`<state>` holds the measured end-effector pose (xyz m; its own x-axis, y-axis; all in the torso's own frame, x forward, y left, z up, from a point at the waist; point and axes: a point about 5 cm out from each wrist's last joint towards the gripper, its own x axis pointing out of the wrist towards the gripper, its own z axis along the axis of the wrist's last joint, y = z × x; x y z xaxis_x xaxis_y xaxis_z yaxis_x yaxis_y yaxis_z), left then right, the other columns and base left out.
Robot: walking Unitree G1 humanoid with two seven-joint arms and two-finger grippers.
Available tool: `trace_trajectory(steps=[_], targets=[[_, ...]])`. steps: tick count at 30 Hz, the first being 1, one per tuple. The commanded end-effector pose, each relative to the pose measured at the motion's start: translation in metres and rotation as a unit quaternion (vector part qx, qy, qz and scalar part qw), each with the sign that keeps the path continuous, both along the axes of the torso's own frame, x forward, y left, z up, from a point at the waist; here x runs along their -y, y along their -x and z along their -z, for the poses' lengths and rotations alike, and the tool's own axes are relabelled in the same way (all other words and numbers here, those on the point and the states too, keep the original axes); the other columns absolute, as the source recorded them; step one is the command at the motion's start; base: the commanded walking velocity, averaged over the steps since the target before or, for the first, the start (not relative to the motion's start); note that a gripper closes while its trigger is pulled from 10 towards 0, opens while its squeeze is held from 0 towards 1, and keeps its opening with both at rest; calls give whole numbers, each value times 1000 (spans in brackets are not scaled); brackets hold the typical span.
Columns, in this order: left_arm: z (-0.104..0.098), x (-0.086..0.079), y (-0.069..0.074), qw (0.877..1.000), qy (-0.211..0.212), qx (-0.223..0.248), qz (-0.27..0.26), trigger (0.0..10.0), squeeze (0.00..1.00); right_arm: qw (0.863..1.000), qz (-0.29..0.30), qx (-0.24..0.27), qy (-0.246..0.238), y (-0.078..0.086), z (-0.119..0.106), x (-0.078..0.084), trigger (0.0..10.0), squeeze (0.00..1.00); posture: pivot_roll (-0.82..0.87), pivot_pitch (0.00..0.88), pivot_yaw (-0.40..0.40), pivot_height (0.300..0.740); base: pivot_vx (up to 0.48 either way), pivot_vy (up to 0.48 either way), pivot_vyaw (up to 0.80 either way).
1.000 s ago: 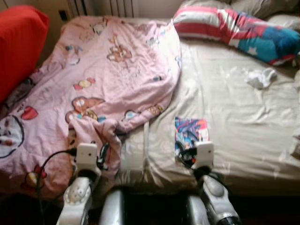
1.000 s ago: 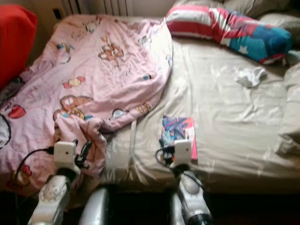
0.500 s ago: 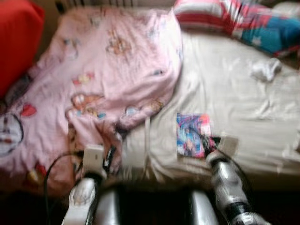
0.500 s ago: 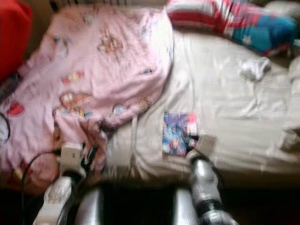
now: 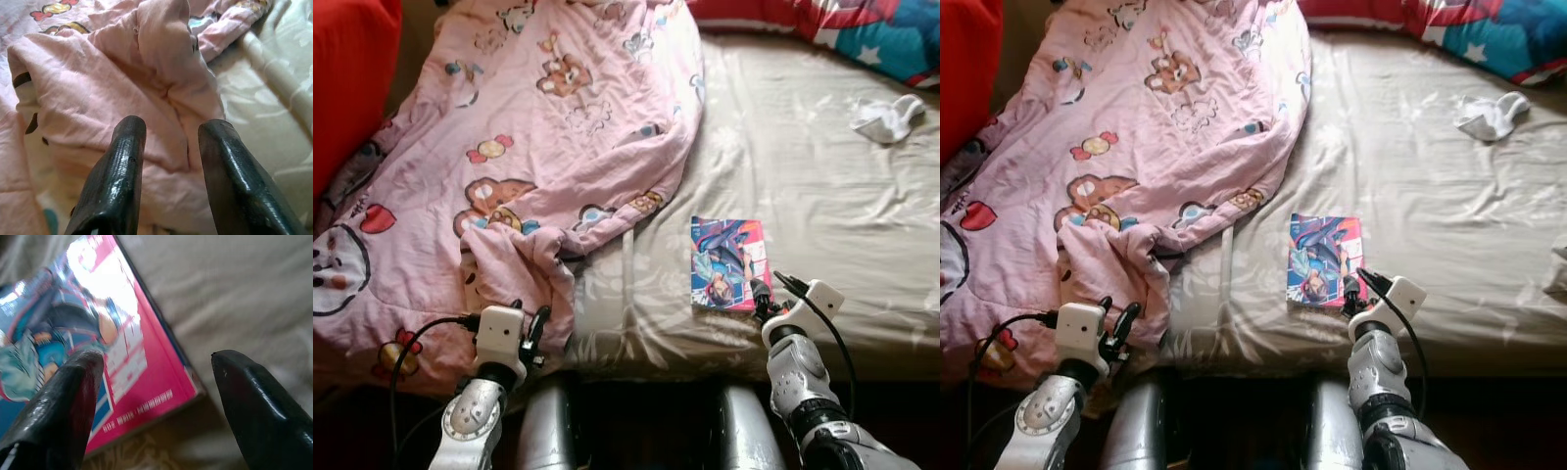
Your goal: Clean up the room
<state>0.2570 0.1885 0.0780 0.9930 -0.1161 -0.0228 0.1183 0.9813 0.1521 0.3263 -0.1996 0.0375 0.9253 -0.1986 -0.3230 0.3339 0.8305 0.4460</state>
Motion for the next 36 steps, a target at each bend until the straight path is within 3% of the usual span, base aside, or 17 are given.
trace_trajectory(steps=[1,2,11,22,36], targets=[[5,-5,7,1000,-14,-18,-2,10000,0,1000,4,-10,-7,3,5,0,10000,1000,99,281,71,562,0,0,0],[5,-7,10,1000,-21,-19,-1,10000,0,1000,5,-7,-15,2,4,0,10000,0,100,281,73,562,0,0,0],[2,-10,16,999,-36,-22,-5,10000,0,999,13,-13,-42,7,11,0,10000,0,115,281,85,562,0,0,0],[-5,-11,14,998,-61,-15,-3,10000,0,985,2,-20,-171,18,29,-16,10000,0,145,297,104,562,0,0,0],[-10,-12,8,997,-74,-8,-2,10000,0,979,-49,-11,-196,22,33,-29,10000,0,161,294,113,562,0,0,0]])
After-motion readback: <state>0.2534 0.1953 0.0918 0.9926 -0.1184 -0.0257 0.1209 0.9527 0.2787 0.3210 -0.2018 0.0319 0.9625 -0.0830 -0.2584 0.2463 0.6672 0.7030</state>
